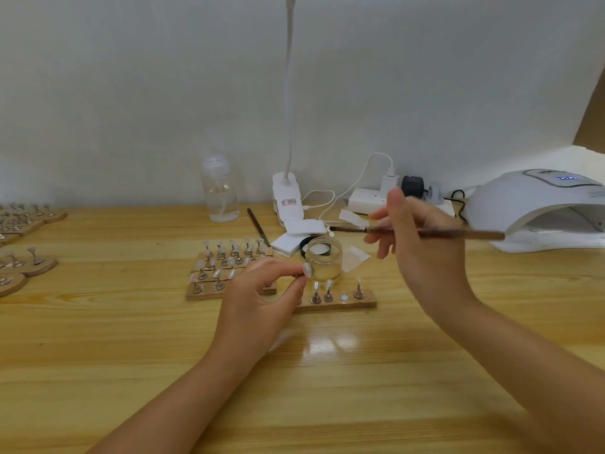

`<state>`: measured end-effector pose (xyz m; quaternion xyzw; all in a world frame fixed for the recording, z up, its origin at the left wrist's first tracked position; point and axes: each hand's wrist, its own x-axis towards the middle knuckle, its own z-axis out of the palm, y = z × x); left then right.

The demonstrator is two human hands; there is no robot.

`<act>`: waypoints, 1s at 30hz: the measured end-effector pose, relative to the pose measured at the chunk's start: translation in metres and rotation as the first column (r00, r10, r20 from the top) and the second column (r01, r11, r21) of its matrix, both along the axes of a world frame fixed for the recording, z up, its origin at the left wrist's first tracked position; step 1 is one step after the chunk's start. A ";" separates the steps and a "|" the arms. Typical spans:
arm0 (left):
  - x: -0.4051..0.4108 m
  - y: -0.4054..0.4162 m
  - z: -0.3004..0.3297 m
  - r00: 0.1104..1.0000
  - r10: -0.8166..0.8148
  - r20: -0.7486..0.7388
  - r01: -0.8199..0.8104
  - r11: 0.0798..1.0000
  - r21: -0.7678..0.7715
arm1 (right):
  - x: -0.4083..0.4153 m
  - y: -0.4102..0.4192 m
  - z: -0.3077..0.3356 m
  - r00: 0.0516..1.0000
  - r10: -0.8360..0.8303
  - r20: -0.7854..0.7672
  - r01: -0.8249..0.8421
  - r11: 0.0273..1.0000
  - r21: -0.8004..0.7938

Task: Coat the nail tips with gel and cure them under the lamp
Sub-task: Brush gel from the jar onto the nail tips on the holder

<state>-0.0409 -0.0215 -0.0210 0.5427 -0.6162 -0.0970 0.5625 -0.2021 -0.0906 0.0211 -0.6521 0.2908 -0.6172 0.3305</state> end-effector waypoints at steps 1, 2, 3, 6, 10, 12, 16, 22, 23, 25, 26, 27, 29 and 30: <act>0.000 0.000 0.000 1.000 0.005 0.005 -0.005 1.000 -0.003 | 0.000 0.005 -0.007 1.000 0.018 -0.004 -0.018 1.000 -0.018; 0.000 0.000 0.000 1.000 0.007 0.006 -0.007 1.000 -0.003 | 0.000 0.009 -0.014 1.000 0.026 -0.005 -0.026 0.999 -0.031; -0.001 0.000 0.000 1.000 0.008 0.007 -0.008 1.000 -0.001 | 0.000 0.012 -0.020 1.000 0.027 -0.012 -0.027 0.999 -0.044; 0.000 -0.001 -0.001 1.000 0.011 0.012 -0.011 1.000 0.009 | 0.000 0.016 -0.034 0.991 -0.001 -0.133 -0.016 0.992 -0.128; 0.000 -0.001 -0.002 1.000 0.012 -0.001 -0.012 1.000 0.013 | 0.001 0.019 -0.040 0.976 -0.059 -0.210 -0.004 0.958 -0.285; 0.000 -0.002 -0.002 1.000 0.019 0.005 -0.019 1.000 0.010 | 0.001 0.019 -0.042 0.979 -0.058 -0.196 -0.008 0.949 -0.317; 0.000 -0.002 -0.003 1.000 0.015 0.019 -0.015 1.000 0.015 | 0.002 0.017 -0.048 0.974 -0.056 -0.218 -0.032 0.925 -0.379; 0.000 -0.004 -0.004 0.999 0.019 0.048 -0.019 1.000 0.015 | 0.004 0.012 -0.053 0.957 -0.107 -0.271 -0.042 0.870 -0.492; 0.000 -0.004 -0.004 0.999 0.019 0.046 -0.020 1.000 0.014 | 0.004 0.012 -0.053 0.955 -0.110 -0.275 -0.043 0.866 -0.497; 0.000 -0.004 -0.005 0.999 0.017 0.045 -0.017 1.000 0.011 | 0.004 0.011 -0.054 0.954 -0.119 -0.276 -0.037 0.864 -0.502; 0.000 -0.004 -0.005 0.999 0.016 0.049 -0.016 1.000 0.009 | 0.005 0.011 -0.055 0.953 -0.125 -0.275 -0.032 0.864 -0.503; 0.000 -0.004 -0.005 0.999 0.015 0.052 -0.016 1.000 0.007 | 0.005 0.010 -0.055 0.953 -0.129 -0.275 -0.027 0.865 -0.502; 0.000 -0.005 -0.005 0.998 0.017 0.052 -0.017 1.000 0.007 | 0.005 0.010 -0.055 0.952 -0.127 -0.277 -0.029 0.867 -0.498; 0.000 -0.005 -0.006 0.999 0.018 0.051 -0.019 1.000 0.008 | 0.004 0.010 -0.055 0.952 -0.125 -0.278 -0.032 0.865 -0.500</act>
